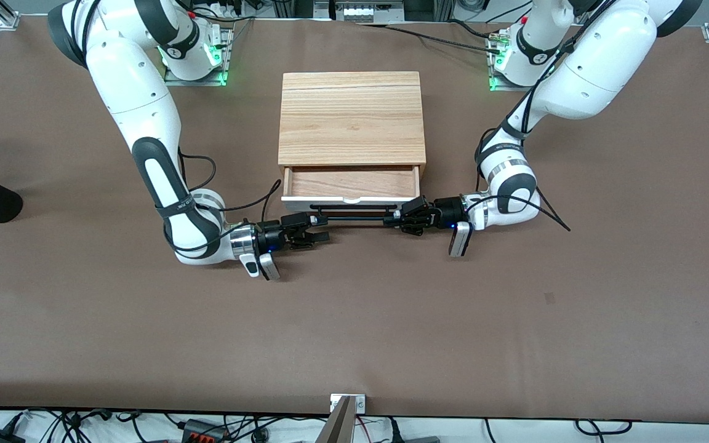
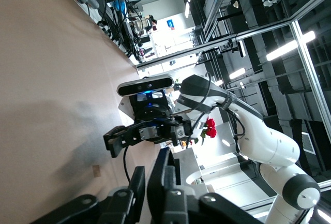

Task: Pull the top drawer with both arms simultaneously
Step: 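Pull the handle outward with both grippers to slide the drawer open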

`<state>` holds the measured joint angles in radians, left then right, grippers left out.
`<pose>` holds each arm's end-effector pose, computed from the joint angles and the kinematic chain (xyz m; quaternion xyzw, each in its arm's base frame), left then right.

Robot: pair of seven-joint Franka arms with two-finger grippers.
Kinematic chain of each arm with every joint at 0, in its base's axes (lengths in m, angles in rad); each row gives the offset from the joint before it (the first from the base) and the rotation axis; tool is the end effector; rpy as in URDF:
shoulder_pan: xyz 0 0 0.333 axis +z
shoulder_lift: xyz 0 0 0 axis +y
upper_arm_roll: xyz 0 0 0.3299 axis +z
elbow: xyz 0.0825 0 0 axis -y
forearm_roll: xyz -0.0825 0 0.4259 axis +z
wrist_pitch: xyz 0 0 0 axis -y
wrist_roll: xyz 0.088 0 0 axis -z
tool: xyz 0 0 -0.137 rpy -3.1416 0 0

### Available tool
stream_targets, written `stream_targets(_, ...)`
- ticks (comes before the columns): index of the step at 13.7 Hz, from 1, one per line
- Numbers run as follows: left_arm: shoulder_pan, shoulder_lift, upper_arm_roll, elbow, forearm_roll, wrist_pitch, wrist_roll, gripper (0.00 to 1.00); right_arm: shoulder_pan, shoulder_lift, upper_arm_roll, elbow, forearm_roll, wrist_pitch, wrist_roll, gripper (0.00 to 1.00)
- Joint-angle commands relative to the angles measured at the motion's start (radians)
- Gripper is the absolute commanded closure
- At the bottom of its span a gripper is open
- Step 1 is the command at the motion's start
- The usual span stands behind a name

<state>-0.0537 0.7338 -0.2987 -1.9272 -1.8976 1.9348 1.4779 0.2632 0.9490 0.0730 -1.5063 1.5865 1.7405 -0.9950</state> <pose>0.5834 -0.3088 0.1186 0.7019 -0.0459 0.1664 0.6910 0.6475 0.3448 0.1056 -0.7207 -0.1077 0.0259 0.6843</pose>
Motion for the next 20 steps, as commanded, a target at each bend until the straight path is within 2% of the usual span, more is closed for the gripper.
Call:
stream_targets(1, 0.008, 0.036, 0.003, 0.034, -0.018, 0.032, 0.016, 0.48, 0.005, -0.015, 0.008, 0.017, 0.010, 0.005, 0.050, 0.00)
stream_targets(3, 0.017, 0.024, 0.003, 0.030, -0.018, 0.030, 0.018, 0.20, 0.005, -0.016, 0.008, 0.038, 0.010, 0.005, 0.052, 0.00)
stream_targets(4, 0.023, 0.013, 0.001, 0.027, -0.018, 0.030, 0.015, 0.00, 0.005, -0.015, 0.008, 0.060, 0.012, 0.005, 0.053, 0.00)
stream_targets(9, 0.052, -0.010, 0.001, 0.033, -0.014, 0.029, 0.002, 0.00, 0.013, -0.025, -0.001, 0.133, -0.011, 0.036, 0.209, 0.00)
stream_targets(11, 0.075, -0.020, 0.003, 0.036, 0.030, 0.029, -0.002, 0.00, 0.013, -0.052, -0.002, 0.153, -0.084, 0.062, 0.287, 0.00)
stream_targets(12, 0.095, -0.031, 0.006, 0.037, 0.076, 0.029, -0.016, 0.00, 0.014, -0.064, -0.004, 0.181, -0.145, 0.068, 0.362, 0.00)
stream_targets(14, 0.127, -0.063, 0.007, 0.045, 0.197, 0.032, -0.095, 0.00, 0.005, -0.111, -0.006, 0.224, -0.343, 0.071, 0.513, 0.00)
stream_targets(16, 0.173, -0.083, 0.007, 0.089, 0.370, 0.035, -0.207, 0.00, -0.002, -0.166, -0.004, 0.253, -0.565, 0.062, 0.657, 0.00)
stream_targets(18, 0.210, -0.106, 0.007, 0.129, 0.542, 0.035, -0.296, 0.00, -0.007, -0.231, -0.004, 0.251, -0.722, 0.047, 0.781, 0.00)
stream_targets(20, 0.235, -0.152, 0.009, 0.129, 0.659, 0.035, -0.385, 0.00, -0.033, -0.281, -0.005, 0.253, -0.907, -0.048, 0.886, 0.00)
